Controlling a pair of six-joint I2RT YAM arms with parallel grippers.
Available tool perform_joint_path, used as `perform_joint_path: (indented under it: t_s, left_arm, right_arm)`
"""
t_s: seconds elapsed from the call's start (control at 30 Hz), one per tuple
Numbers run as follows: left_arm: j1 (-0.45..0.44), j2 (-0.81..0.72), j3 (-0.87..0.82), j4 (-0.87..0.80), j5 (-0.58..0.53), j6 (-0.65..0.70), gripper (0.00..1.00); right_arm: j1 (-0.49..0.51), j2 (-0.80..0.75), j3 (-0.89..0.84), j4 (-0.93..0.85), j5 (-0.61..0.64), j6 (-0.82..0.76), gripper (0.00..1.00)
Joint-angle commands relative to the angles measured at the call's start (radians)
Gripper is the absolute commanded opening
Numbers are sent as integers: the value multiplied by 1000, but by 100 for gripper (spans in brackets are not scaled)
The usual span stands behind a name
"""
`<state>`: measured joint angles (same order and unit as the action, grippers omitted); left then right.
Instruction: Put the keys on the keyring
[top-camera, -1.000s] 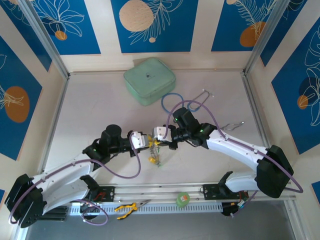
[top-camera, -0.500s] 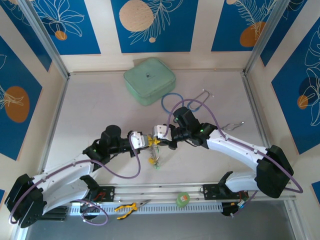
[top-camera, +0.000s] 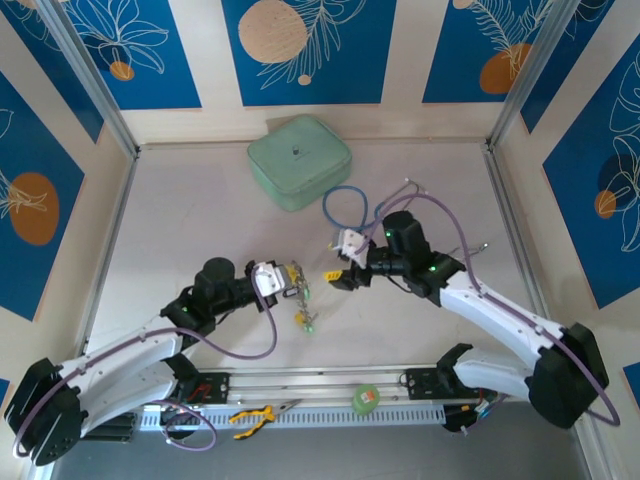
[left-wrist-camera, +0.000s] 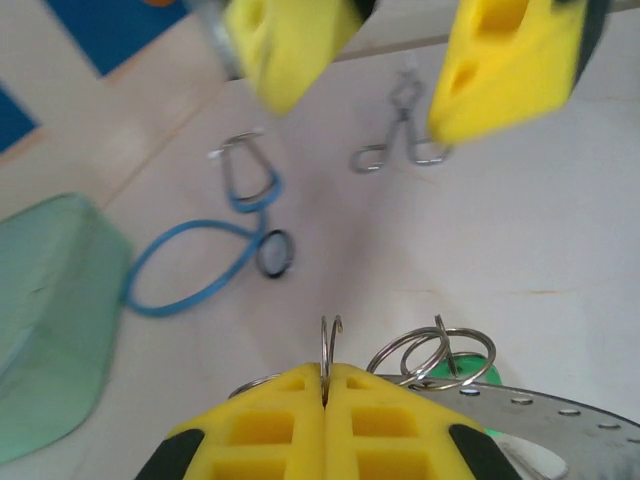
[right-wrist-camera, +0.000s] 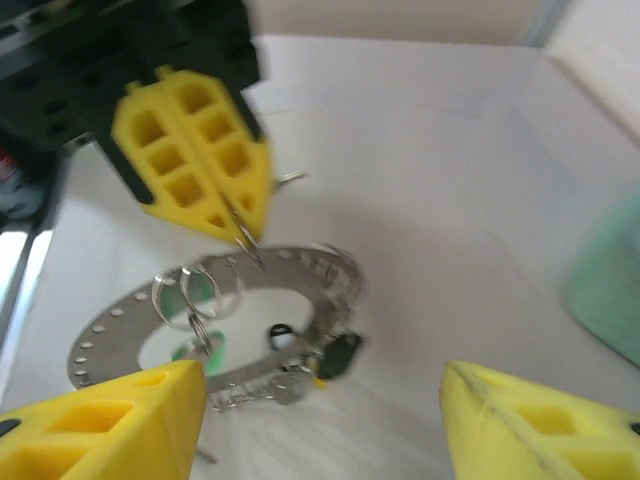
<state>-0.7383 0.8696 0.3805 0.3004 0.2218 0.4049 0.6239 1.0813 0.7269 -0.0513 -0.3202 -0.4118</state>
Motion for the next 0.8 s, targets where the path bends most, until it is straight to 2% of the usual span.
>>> perform_joint_path:
  t_s: [0.0,0.13,0.3,0.47,0.6,0.77]
  left_arm:
    - [-7,-36,11,121,-265,-87,0]
    - [-3,-31,37,112,-527,-155,0]
    - [31,-29,67,63,-677,-176,0]
    - [158,-11,115,-2,-727,-273,0]
    - [277,-6,118,27,-740,-399,0]
    - [362,9,105,55,-754,-499,0]
  right_arm:
    - [14,-42,-33,67,75,195,60]
    - [102,-16,-31,78,142,319,54]
    - [287,110,-15,127,224,326,52]
    - [446,318,57,196,294,335,51]
    - [555,504,179,204,374,246,54]
    - [586,728,379,150,476,173,55]
